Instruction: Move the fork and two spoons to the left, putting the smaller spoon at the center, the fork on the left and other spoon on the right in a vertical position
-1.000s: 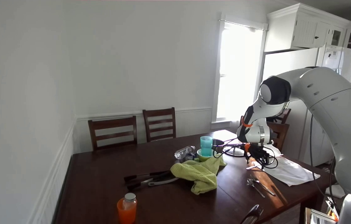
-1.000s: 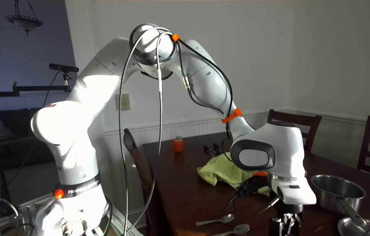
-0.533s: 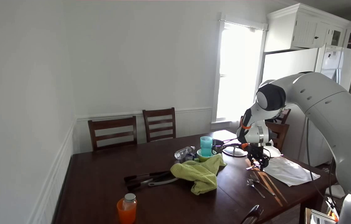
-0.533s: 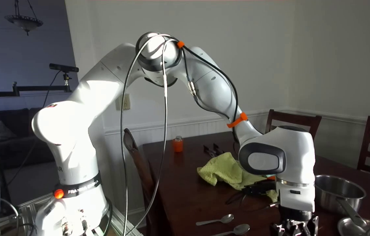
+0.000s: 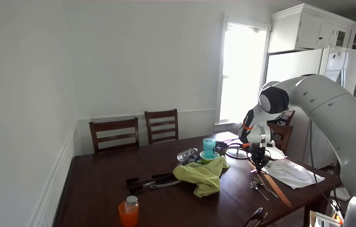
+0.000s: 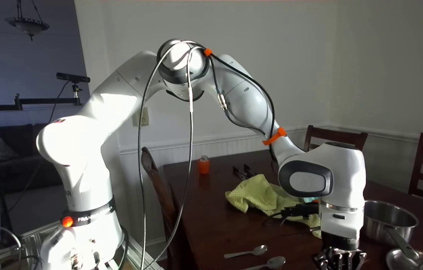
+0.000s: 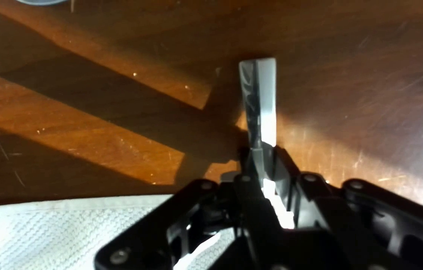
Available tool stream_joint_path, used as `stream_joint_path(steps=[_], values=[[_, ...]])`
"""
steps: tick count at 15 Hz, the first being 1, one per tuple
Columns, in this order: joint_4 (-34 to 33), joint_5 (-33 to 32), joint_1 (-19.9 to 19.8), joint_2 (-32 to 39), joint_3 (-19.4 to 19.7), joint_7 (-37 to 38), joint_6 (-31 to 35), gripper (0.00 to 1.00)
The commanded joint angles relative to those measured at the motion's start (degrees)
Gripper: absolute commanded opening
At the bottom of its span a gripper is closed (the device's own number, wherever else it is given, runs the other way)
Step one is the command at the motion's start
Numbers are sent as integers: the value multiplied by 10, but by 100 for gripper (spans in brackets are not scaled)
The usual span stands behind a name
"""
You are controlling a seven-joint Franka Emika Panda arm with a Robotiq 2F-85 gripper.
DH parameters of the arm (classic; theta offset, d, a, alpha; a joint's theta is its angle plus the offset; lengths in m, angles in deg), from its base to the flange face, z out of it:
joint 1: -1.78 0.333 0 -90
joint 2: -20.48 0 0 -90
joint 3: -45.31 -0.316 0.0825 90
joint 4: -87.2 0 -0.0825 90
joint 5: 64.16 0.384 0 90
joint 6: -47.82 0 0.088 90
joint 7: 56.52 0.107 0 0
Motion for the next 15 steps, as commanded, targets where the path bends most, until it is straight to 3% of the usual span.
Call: stream_joint_path(steps=[1, 6, 15], values=[[-23, 3, -10, 11, -5, 7, -23, 0], [7, -2, -12, -19, -10, -31, -15, 4], [147, -6, 4, -138, -14, -242, 54, 4]])
